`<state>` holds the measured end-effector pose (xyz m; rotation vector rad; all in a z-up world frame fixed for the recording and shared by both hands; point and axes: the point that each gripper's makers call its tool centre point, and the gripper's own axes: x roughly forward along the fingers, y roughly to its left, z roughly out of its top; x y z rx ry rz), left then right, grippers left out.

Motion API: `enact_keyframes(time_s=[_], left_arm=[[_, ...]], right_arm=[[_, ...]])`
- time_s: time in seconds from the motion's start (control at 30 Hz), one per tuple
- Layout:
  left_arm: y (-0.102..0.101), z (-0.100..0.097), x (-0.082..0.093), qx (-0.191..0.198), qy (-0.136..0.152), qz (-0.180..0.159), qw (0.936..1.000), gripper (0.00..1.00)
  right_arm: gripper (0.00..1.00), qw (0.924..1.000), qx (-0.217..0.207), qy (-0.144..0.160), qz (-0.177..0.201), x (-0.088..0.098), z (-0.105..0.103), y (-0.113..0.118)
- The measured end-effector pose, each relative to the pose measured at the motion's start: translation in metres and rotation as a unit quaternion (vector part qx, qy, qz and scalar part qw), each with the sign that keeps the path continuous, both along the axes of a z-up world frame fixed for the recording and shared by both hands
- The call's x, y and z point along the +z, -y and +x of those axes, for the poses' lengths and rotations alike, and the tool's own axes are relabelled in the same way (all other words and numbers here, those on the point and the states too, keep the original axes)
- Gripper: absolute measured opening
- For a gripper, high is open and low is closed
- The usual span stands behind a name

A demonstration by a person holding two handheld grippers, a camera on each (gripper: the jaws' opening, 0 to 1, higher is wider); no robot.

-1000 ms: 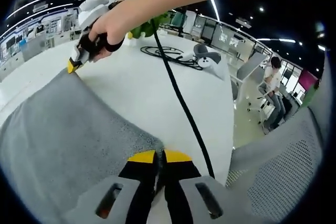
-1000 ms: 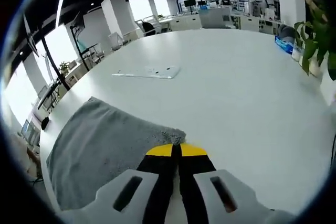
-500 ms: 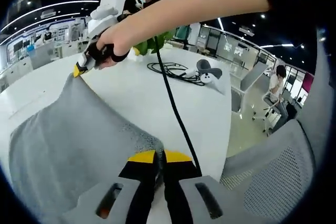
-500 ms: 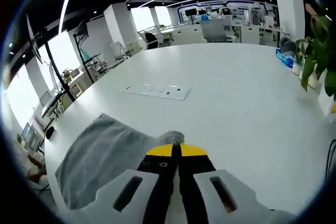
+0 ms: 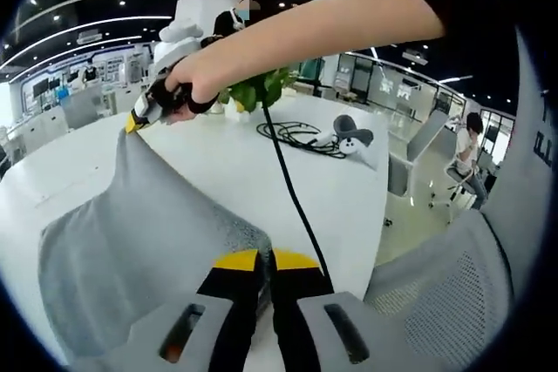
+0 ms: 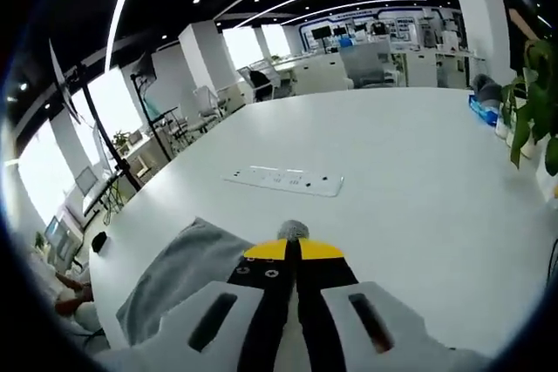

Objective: Fold the towel on the table until its edges align and the towel forms a compact rectangular stack.

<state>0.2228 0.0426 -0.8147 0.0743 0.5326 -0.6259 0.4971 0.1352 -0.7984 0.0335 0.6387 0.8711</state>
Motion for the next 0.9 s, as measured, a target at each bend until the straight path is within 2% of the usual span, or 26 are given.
enact_keyframes(time_s=[0.23, 0.5, 0.6, 0.9], left_arm=[[-0.020, -0.006, 0.016, 0.029, 0.011, -0.020, 0.9993, 0.04], [-0.033, -0.012, 0.024, 0.050, 0.017, -0.034, 0.9980, 0.04], [-0.043, -0.013, 0.031, 0.061, 0.027, -0.039, 0.9970, 0.04], [-0.073, -0.023, 0.038, 0.084, 0.029, -0.044, 0.9951, 0.04]], right_arm=[[0.00, 0.9999, 0.007, 0.010, 0.011, 0.017, -0.006, -0.018], [0.00, 0.9995, 0.017, 0.017, 0.019, 0.029, -0.014, -0.036], [0.00, 0.9993, 0.014, 0.010, 0.034, 0.035, -0.015, -0.044], [0.00, 0.9988, 0.024, 0.015, 0.040, 0.046, -0.023, -0.069]])
